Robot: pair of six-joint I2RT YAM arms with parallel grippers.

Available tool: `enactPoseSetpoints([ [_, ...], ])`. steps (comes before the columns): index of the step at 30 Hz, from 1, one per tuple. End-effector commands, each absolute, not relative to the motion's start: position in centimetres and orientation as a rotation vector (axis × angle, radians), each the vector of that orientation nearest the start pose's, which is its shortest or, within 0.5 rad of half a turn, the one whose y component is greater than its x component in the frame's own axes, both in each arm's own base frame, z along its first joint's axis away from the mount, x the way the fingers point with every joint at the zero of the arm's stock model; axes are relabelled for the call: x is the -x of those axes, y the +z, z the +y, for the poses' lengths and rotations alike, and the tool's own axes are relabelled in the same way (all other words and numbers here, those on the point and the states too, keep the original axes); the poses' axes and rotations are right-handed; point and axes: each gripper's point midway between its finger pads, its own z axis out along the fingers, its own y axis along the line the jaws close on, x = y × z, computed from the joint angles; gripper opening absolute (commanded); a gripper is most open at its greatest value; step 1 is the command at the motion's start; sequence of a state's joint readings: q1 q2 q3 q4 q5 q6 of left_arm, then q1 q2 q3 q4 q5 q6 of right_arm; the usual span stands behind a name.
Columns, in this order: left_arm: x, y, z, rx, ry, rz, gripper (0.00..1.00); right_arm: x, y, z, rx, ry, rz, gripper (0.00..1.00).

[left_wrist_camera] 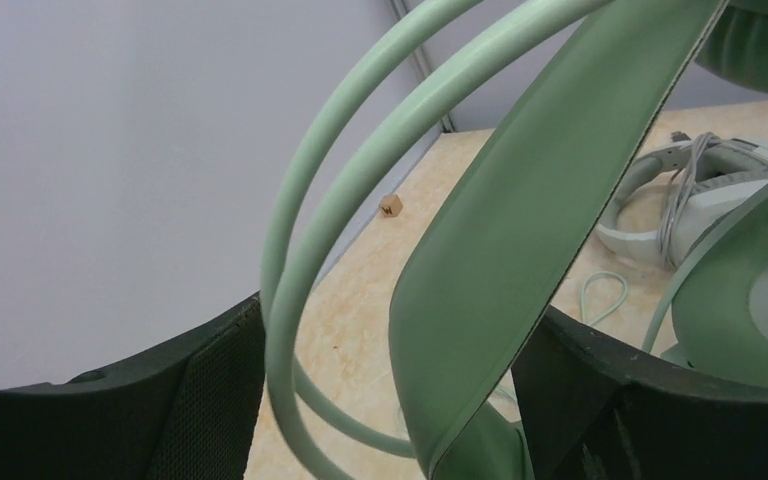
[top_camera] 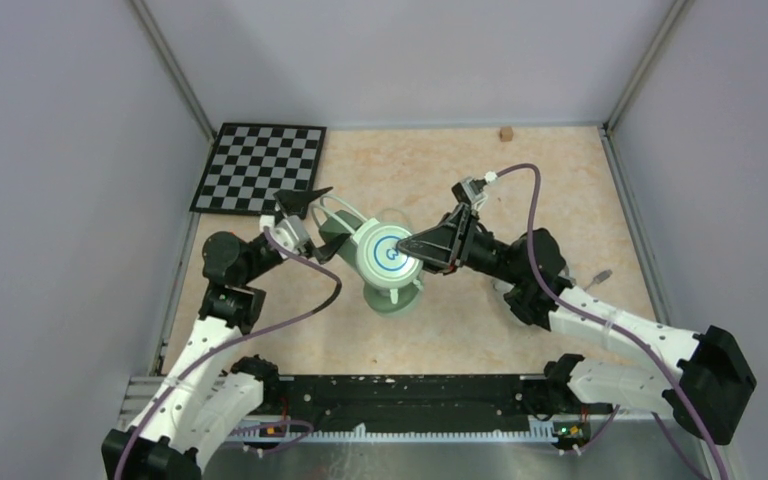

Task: Wrap the headphones
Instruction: Pick up the headphones from the center of the board.

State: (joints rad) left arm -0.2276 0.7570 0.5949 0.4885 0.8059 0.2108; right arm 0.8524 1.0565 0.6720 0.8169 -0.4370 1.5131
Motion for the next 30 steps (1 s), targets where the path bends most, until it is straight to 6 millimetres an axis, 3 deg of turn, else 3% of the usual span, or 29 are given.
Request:
enactPoseSetpoints([
  [1, -25.7, 35.8, -18.4, -0.922, -0.437, 0.959, 0.81, -12.6, 43.2, 31.0, 0.052, 2.322, 1.362, 0.0],
  [9, -24.8, 36.0, -18.2, -0.887, -0.441, 0.93, 0.62, -12.6, 42.1, 31.1, 0.032, 2.329, 1.395, 0.0],
  [15, -24.3, 35.8, -17.9, -0.903, -0.412, 0.932, 0.61, -12.6, 41.8, 31.0, 0.018, 2.345, 1.392, 0.0],
  [20, -24.1, 35.4, -17.8, -0.925, -0.397, 0.94, 0.51, -12.7, 41.8, 31.0, 0.009, 2.354, 1.389, 0.0],
  [24, -24.0, 34.8, -18.0, -0.946, -0.411, 0.95, 0.27, -12.8, 41.8, 31.1, 0.008, 2.359, 1.381, 0.0],
  [30, -23.6, 34.5, -18.1, -0.969, -0.431, 0.977, 0.17, -13.8, 41.2, 31.3, 0.005, 2.293, 1.414, 0.1],
])
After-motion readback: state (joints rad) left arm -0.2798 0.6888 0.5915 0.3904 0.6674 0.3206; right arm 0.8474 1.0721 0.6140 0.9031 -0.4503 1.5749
